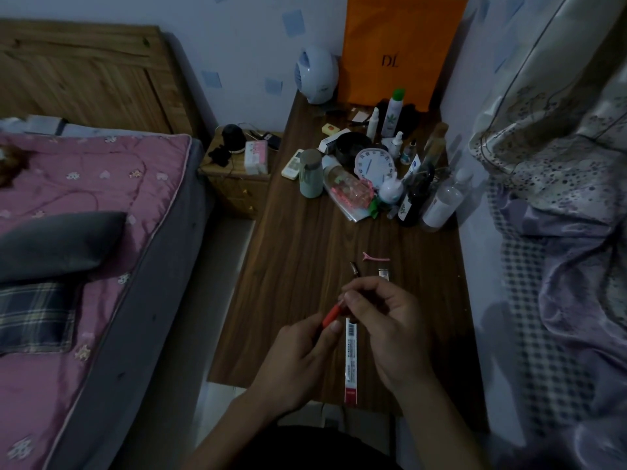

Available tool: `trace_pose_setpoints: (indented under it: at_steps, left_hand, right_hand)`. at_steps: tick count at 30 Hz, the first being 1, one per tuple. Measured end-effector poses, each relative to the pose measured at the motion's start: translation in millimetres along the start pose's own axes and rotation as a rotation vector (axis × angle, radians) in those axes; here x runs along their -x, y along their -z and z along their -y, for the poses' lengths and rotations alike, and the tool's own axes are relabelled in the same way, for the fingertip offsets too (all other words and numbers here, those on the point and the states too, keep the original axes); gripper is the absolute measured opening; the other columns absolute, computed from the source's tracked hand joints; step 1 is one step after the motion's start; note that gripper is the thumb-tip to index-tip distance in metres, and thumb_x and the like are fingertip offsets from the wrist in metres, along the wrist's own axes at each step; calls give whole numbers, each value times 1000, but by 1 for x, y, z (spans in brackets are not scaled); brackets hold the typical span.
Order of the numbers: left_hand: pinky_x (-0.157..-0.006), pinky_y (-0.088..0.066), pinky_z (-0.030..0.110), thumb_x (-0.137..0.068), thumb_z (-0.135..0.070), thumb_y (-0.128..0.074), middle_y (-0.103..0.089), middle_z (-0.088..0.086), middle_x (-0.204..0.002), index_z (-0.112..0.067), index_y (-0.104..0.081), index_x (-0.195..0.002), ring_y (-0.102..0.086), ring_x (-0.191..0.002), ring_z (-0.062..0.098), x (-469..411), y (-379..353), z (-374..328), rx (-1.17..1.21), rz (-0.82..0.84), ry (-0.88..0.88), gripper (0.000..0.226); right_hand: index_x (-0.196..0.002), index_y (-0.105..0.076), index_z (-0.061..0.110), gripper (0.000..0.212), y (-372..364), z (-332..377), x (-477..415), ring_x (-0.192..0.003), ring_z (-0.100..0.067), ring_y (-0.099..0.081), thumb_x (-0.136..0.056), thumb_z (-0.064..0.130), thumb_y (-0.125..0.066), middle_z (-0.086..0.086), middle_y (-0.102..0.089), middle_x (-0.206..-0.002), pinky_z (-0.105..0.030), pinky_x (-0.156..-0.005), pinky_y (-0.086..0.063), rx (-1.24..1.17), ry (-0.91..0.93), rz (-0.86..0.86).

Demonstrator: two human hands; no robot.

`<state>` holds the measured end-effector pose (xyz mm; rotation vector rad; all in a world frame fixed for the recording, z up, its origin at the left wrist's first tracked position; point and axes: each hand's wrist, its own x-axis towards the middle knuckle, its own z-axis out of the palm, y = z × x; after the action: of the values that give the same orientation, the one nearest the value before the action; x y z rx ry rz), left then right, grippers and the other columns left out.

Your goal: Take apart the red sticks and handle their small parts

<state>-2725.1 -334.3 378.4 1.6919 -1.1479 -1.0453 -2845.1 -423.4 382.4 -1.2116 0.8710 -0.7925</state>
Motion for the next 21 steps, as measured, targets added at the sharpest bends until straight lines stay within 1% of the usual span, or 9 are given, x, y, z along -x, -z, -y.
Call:
trace_pose_setpoints:
  at_steps: [3, 5, 7, 9, 12, 14, 16, 18, 21]
  left_hand:
    - [-51, -39, 31, -90, -50, -41, -54, -2, -62, -15, -65, -87, -47, -53, 9, 0, 0, 1, -28, -28, -19, 43]
    - [-54, -42, 42, -92, -47, -41, -57, 10, -66, -10, -63, -86, -48, -55, 20, 0, 0, 2, -19, -77, -33, 44]
    - [-57, -43, 47, -96, -46, -41, -58, 17, -71, -5, -60, -87, -52, -60, 28, -1, 0, 5, -16, -116, -54, 46]
    - [-56, -44, 47, -96, -45, -41, -58, 15, -73, -5, -60, -89, -54, -62, 29, -3, 1, 10, -41, -111, -71, 45]
    - [-56, -44, 44, -97, -44, -41, -60, 10, -73, -9, -61, -89, -55, -61, 24, -7, 2, 23, -63, -84, -52, 41]
    - [-54, -44, 31, -100, -40, -41, -60, -1, -72, -13, -61, -87, -54, -60, 12, -11, 3, 36, -54, -93, -24, 35]
    - [-55, -41, 22, -98, -39, -41, -60, -4, -73, -17, -62, -86, -54, -61, 6, -15, 5, 51, -33, -112, 7, 33]
    - [-54, -40, 18, -100, -42, -40, -60, -3, -73, -19, -63, -86, -54, -60, 5, -19, 7, 67, -25, -123, 33, 35]
    - [-49, -41, 18, -98, -47, -41, -60, -7, -67, -27, -61, -83, -53, -55, 3, -22, 7, 88, 38, -149, 71, 32]
  right_hand:
    - [-85, -75, 33, 11, 0, -4, -4, -84, -8, -70, -83, 26, -67, 3, -74, -86, -15, -71, -55, 13, -31, 27]
    - [-85, -76, 31, 13, 1, -8, -7, -83, -9, -71, -86, 21, -67, 2, -75, -86, -17, -71, -55, 11, -39, 51]
    - [-85, -76, 29, 15, 1, -13, -10, -82, -9, -71, -88, 17, -67, 1, -75, -86, -17, -70, -56, 0, -58, 76]
    - [-85, -76, 28, 11, 2, -18, -12, -82, -8, -71, -85, 20, -68, 1, -74, -85, -18, -70, -56, -10, -88, 89]
    - [-85, -77, 25, 10, 5, -26, -17, -81, -8, -70, -84, 24, -67, 1, -74, -85, -19, -70, -56, -9, -138, 98]
    - [-86, -77, 24, 11, 9, -34, -20, -80, -9, -70, -88, 22, -66, 1, -74, -84, -20, -70, -56, 14, -178, 94]
    - [-86, -76, 29, 16, 14, -44, -22, -80, -8, -70, -92, 20, -64, 2, -74, -85, -23, -68, -55, 70, -223, 51]
    - [-87, -75, 33, 19, 19, -55, -26, -80, -8, -70, -93, 19, -64, 3, -75, -87, -25, -69, -54, 96, -256, 12]
    - [-87, -75, 32, 15, 26, -71, -31, -78, -8, -71, -92, 22, -64, 2, -75, -86, -27, -71, -54, 110, -280, -26]
